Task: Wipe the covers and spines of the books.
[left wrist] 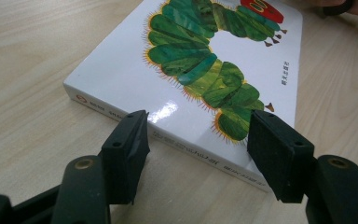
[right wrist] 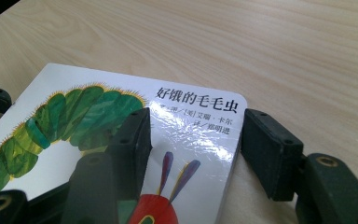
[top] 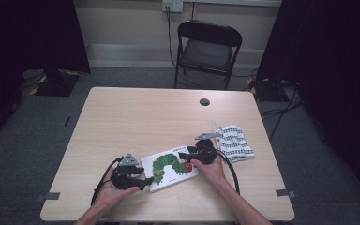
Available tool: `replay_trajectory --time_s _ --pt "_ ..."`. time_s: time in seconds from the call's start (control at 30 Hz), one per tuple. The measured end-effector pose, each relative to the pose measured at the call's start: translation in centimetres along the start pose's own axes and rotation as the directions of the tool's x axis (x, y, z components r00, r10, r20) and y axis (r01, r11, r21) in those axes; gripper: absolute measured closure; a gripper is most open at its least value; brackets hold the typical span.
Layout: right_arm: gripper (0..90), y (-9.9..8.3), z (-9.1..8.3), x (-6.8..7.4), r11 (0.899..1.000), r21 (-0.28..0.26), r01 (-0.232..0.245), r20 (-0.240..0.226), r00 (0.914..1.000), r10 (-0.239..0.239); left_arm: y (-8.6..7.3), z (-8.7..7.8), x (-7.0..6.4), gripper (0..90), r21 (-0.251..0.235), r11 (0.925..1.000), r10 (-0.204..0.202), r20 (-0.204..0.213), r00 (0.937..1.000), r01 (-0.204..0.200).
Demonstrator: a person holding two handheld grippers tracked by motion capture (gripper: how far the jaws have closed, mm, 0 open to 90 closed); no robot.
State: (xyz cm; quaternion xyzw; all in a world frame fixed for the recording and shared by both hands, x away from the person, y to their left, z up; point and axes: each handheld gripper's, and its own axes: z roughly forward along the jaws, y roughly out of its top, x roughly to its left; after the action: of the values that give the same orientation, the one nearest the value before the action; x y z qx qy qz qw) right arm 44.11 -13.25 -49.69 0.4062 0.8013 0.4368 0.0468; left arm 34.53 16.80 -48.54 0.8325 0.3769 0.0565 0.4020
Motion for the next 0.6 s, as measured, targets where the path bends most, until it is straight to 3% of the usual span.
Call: replay_trajectory --time_s 0.27,0.6 --pt "46.8 0.0 -0.3 -0.4 0.999 -0.013 -0.034 -0.019 0.9992 0.034 0.0 0.1 -0.1 37.9 -0.007 1.0000 0.007 -0.006 1.0000 -0.007" --pt "49.8 0.2 -1.1 -0.7 0.994 -0.068 -0.083 -0.061 0.9950 0.079 0.0 0.1 -0.3 33.7 -0.007 0.9999 0.010 -0.009 0.9999 -0.010"
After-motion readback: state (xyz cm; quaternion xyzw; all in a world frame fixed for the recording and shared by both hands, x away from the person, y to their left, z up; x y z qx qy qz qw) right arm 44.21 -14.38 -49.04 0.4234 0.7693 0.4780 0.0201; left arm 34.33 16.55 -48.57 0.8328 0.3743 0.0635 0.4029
